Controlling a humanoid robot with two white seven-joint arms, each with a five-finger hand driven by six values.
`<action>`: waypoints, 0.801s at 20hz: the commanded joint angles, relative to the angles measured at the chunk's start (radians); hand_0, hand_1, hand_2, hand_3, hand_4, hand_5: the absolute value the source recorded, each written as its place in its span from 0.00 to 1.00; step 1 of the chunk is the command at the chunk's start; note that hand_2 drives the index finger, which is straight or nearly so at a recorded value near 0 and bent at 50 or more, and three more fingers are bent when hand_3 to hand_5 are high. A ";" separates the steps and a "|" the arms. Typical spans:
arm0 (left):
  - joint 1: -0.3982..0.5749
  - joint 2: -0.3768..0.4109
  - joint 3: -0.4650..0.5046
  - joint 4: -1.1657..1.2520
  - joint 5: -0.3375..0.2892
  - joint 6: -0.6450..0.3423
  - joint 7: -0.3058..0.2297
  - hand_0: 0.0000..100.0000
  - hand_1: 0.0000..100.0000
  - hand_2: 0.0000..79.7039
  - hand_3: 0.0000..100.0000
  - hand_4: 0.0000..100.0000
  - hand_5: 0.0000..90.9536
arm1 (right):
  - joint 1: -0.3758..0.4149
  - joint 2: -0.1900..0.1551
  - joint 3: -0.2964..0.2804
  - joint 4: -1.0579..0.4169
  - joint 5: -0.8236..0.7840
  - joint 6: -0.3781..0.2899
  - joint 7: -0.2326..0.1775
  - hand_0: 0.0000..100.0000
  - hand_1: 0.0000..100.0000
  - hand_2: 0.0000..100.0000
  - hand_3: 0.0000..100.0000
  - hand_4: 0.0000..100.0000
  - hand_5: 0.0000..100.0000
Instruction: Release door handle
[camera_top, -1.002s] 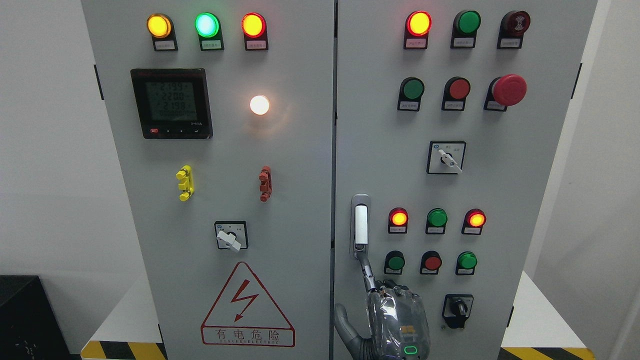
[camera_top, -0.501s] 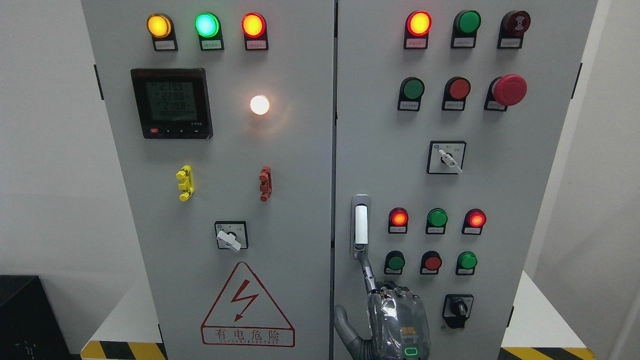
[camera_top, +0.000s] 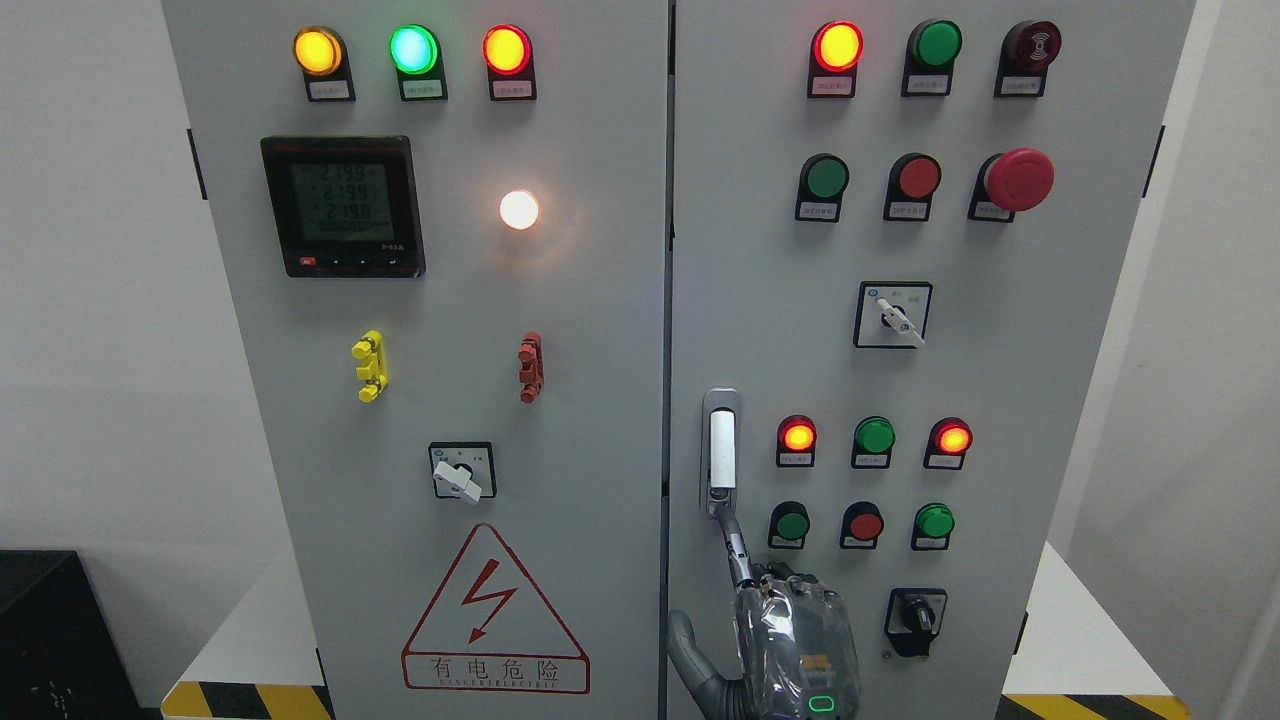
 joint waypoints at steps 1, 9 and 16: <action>0.000 0.001 0.000 0.000 0.000 -0.001 0.000 0.00 0.00 0.05 0.10 0.00 0.00 | 0.000 0.000 0.007 -0.048 0.000 -0.002 -0.001 0.43 0.23 0.00 0.75 0.70 0.68; 0.000 0.001 0.000 0.000 0.000 0.001 0.000 0.00 0.00 0.05 0.10 0.00 0.00 | -0.001 0.000 0.004 -0.060 -0.002 -0.002 -0.001 0.43 0.24 0.00 0.75 0.70 0.68; 0.000 0.001 0.000 0.000 0.000 0.001 0.000 0.00 0.00 0.05 0.10 0.00 0.00 | -0.003 0.000 0.004 -0.065 -0.002 -0.002 -0.001 0.43 0.24 0.01 0.75 0.70 0.68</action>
